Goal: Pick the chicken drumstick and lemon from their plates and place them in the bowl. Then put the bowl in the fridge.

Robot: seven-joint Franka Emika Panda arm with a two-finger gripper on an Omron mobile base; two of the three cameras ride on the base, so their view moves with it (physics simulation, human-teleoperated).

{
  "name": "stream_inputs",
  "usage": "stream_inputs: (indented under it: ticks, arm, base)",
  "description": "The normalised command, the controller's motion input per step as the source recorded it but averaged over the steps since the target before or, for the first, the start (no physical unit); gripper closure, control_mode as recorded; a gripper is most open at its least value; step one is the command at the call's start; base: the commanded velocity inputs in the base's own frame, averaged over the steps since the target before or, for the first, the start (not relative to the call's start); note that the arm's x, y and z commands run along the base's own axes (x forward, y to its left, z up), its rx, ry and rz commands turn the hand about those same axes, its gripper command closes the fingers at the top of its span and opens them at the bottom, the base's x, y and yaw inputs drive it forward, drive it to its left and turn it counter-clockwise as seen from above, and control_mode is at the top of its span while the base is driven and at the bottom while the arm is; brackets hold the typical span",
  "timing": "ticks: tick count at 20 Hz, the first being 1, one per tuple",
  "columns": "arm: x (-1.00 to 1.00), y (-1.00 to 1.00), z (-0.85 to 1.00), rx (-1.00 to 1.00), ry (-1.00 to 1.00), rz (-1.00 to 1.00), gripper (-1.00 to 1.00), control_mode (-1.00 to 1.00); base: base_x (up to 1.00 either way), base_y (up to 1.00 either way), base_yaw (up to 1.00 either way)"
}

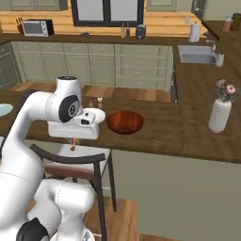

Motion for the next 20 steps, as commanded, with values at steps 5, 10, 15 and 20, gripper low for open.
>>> stream_inputs:
  ticks: [5, 10, 15, 20]
  arm:
    - [0.00, 0.00, 0.00, 0.00, 0.00, 0.00, 1.00, 1.00]
    - [0.00, 0.00, 0.00, 0.00, 0.00, 0.00, 1.00, 1.00]
    - [0.00, 0.00, 0.00, 0.00, 0.00, 0.00, 1.00, 1.00]
    - [0.00, 0.00, 0.00, 0.00, 0.00, 0.00, 1.00, 1.00]
  base:
    - [0.17, -0.98, -0.11]
    - [0.58, -0.63, 0.05]
    - [0.55, -0.11, 0.04]
    - [0.43, -0.69, 0.00]
